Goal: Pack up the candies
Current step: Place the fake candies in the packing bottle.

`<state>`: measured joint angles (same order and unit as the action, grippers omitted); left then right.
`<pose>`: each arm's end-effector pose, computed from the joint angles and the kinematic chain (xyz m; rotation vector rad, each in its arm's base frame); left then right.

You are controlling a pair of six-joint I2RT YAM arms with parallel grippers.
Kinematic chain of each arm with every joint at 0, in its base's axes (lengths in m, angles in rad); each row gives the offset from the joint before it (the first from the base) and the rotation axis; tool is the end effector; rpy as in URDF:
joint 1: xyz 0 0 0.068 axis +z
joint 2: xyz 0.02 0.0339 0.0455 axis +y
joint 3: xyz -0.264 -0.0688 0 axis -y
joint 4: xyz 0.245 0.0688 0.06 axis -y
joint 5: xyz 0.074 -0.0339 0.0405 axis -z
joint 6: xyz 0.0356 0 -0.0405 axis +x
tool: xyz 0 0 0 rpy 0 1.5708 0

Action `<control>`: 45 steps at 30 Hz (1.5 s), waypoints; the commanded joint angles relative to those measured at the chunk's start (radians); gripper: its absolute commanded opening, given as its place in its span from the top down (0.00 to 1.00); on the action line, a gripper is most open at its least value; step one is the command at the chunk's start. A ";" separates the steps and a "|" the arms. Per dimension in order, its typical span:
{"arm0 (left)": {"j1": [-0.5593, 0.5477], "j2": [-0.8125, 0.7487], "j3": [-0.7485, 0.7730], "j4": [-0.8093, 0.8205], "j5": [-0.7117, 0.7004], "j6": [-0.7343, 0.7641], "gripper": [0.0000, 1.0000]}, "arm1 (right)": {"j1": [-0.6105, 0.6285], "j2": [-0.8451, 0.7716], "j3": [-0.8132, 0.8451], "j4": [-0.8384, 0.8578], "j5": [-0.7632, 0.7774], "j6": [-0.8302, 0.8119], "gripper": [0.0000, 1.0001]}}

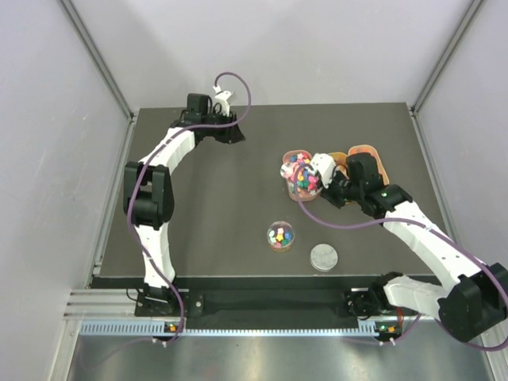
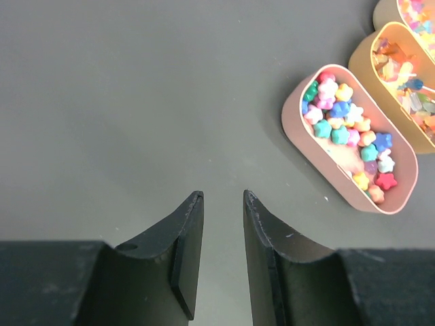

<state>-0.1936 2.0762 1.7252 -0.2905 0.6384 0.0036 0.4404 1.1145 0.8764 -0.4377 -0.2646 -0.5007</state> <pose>0.4676 -0.1133 0.2552 0.5662 2.1049 -0.8097 0.2135 0.1109 0.2832 -1.1366 1.9208 0.2640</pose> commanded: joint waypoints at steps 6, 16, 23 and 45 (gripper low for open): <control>0.010 -0.084 -0.068 0.027 0.020 -0.001 0.66 | 0.083 -0.077 -0.082 -0.159 -0.062 -0.216 1.00; 0.011 -0.119 -0.130 0.048 0.007 -0.031 0.66 | 0.219 -0.107 -0.134 -0.213 0.025 -0.351 1.00; 0.014 -0.163 -0.203 0.068 0.001 -0.027 0.66 | 0.233 -0.085 -0.134 -0.254 0.062 -0.386 1.00; 0.022 -0.168 -0.289 0.201 0.037 -0.096 0.67 | 0.293 -0.039 0.013 -0.463 0.228 -0.463 1.00</control>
<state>-0.1783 1.9556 1.4555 -0.1730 0.6399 -0.0784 0.7017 1.0706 0.7887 -0.8474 -0.0650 -0.9409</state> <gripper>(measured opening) 0.336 0.120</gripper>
